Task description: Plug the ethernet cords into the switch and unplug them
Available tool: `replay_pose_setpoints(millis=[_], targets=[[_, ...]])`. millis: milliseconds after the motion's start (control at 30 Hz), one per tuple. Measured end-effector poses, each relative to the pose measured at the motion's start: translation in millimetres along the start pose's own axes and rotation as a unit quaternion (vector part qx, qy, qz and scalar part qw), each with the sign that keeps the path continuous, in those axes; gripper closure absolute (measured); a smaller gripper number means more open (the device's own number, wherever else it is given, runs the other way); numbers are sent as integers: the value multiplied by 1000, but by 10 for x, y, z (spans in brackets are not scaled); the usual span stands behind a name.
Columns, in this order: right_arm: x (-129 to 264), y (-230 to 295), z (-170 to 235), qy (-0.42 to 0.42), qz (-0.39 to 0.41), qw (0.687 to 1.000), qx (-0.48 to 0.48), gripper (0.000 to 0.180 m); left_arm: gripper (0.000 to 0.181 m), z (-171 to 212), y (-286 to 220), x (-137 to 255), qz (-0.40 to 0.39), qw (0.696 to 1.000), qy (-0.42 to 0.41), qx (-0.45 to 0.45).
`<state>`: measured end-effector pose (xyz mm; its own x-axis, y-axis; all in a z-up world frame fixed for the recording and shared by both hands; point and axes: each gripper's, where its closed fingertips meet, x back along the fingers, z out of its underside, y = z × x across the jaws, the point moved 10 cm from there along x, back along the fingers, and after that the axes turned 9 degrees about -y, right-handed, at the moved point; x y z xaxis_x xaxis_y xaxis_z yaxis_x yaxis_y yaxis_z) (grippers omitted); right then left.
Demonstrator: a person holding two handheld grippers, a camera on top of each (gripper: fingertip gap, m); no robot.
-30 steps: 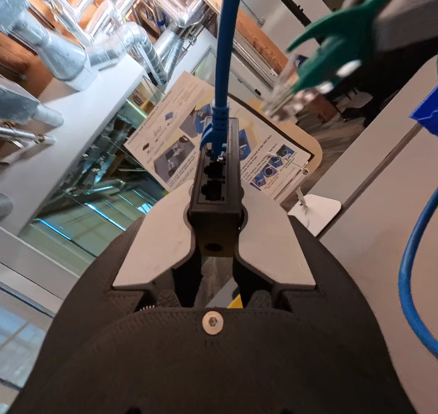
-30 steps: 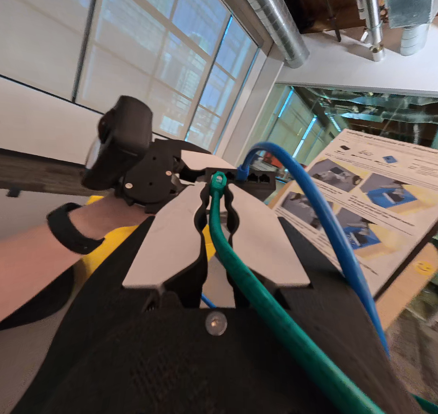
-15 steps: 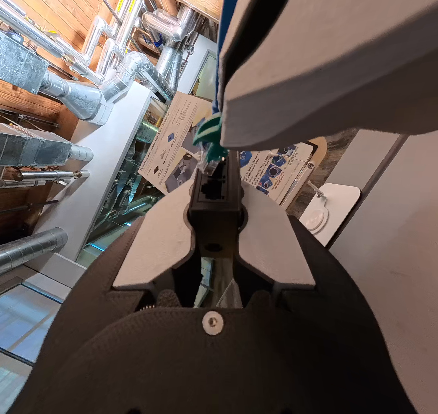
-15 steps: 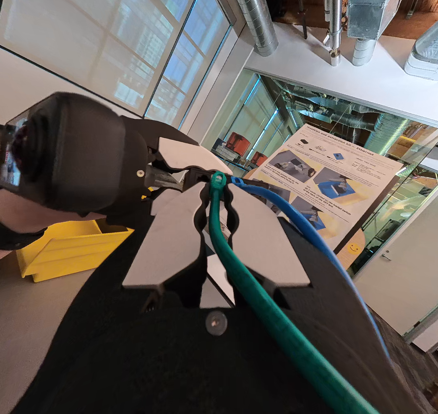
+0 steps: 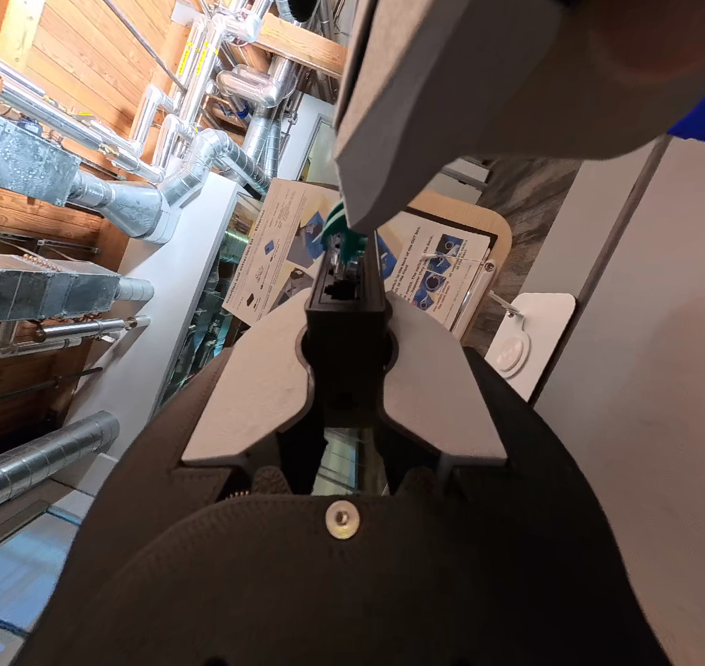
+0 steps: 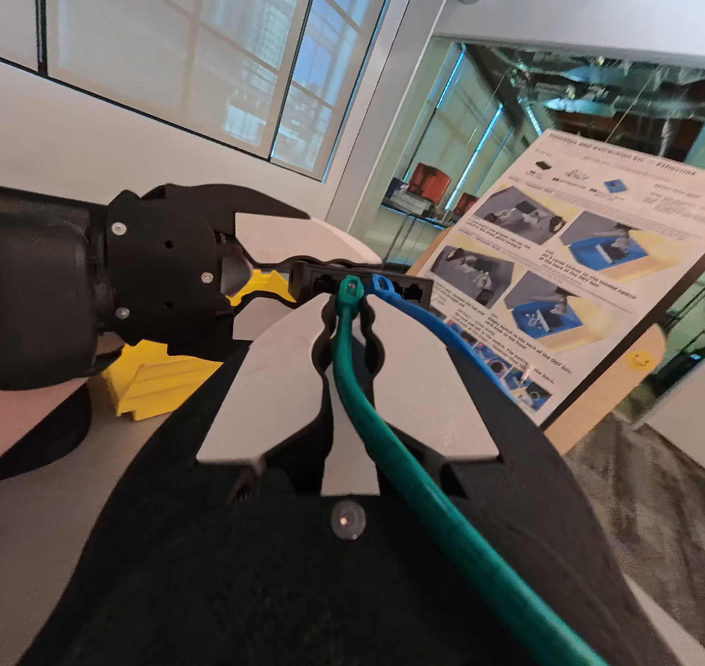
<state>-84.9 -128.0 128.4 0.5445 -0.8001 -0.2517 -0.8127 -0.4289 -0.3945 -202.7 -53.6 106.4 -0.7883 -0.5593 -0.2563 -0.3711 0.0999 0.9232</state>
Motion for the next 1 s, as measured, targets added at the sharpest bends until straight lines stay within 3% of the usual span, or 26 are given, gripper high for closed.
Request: replay_pose_setpoints(millis=[200, 367, 567, 800, 1000], targets=[[37, -133, 7, 50, -12, 996, -79, 167, 153, -31, -75, -67, 40, 999, 10, 23], [133, -305, 41, 136, -5, 981, -135, 167, 154, -101, -311, -205, 92, 988, 11, 124], [58, -739, 129, 303, -15, 918, -256, 168, 153, -122, -599, -449, 139, 948, 19, 286], [-363, -926, -54, 472, -51, 846, -242, 167, 153, -75, -514, -457, 155, 900, -9, 407], [-614, -934, -345, 529, -94, 812, -228, 167, 152, -46, -276, -361, 161, 851, -69, 495]])
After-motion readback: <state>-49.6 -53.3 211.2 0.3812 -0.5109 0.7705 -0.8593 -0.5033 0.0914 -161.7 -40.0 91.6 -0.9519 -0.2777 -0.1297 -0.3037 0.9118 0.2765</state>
